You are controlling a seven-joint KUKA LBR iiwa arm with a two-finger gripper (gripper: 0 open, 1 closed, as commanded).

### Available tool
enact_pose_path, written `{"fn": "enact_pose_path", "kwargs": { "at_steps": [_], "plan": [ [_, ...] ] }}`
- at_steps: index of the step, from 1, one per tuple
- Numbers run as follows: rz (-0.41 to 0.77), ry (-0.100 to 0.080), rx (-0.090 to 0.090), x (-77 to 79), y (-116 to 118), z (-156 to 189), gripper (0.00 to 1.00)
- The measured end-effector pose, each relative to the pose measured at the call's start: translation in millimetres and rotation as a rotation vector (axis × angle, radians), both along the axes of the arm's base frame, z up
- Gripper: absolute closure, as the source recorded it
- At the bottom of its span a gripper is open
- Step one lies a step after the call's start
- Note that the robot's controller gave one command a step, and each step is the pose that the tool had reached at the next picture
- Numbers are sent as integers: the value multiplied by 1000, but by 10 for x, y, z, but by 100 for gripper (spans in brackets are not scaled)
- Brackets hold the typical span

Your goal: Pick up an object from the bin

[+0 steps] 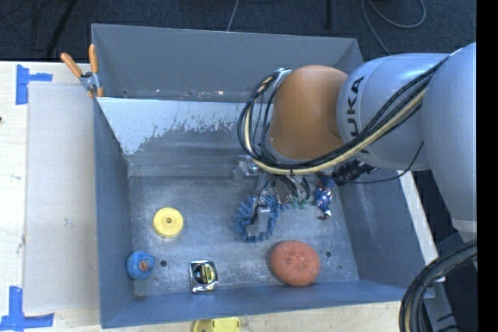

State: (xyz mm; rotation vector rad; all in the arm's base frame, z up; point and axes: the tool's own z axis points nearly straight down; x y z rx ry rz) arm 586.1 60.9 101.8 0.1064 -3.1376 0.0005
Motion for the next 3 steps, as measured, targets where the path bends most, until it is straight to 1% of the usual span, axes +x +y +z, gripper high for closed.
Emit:
{"fn": "enact_pose_path", "kwargs": {
  "at_steps": [1,2,3],
  "plan": [
    [66,0,1,-141,-120,-34,100],
    [65,0,2,-141,-122,-34,100],
    [134,-3,1,-36,-133,1129,100]
  ]
}}
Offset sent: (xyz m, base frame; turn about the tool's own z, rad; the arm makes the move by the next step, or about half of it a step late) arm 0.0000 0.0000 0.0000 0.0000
